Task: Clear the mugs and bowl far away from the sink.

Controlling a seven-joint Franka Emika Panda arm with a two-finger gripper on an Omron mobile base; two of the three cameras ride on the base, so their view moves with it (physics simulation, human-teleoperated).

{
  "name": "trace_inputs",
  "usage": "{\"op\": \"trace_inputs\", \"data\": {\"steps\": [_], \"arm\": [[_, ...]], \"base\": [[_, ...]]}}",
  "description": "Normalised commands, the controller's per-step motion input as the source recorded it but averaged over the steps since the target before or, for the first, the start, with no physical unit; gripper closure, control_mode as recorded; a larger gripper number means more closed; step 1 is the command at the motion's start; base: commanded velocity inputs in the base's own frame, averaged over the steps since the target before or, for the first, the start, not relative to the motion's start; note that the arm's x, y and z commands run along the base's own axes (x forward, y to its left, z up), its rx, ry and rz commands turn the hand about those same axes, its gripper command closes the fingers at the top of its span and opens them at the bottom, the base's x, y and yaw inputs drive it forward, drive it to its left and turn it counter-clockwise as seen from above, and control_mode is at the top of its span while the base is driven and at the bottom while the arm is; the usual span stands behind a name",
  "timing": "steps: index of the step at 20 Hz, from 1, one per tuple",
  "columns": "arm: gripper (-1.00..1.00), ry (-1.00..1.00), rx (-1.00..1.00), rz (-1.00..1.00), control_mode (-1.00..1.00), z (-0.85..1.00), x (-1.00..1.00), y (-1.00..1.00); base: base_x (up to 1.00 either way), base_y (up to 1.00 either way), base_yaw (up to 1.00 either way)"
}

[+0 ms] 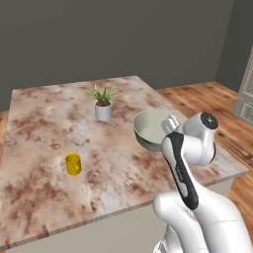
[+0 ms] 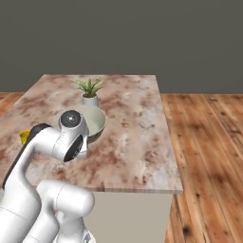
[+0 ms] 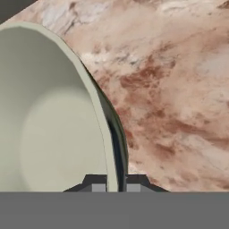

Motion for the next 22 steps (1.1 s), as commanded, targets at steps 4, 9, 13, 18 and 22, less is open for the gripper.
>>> {"op": "trace_inputs", "data": {"steps": [4, 9, 13, 18, 22], "arm": [[1.00, -0.01, 0.00, 0.00, -1.00, -0.46, 0.58, 0.00], [1.00, 0.05, 0.00, 0.00, -1.00, -0.40, 0.49, 0.00], [1.00, 0.04, 0.00, 0.00, -1.00, -0.27, 0.40, 0.00], [1.00, 0.03, 0.00, 0.00, -1.00, -0.30, 0.25, 0.00], [1.00, 0.05, 0.00, 0.00, -1.00, -0.46, 0.32, 0.00]], "base": [[0.00, 0.00, 0.00], [0.00, 0.00, 0.00], [0.00, 0.00, 0.00], [0.00, 0.00, 0.00], [0.00, 0.00, 0.00]]}}
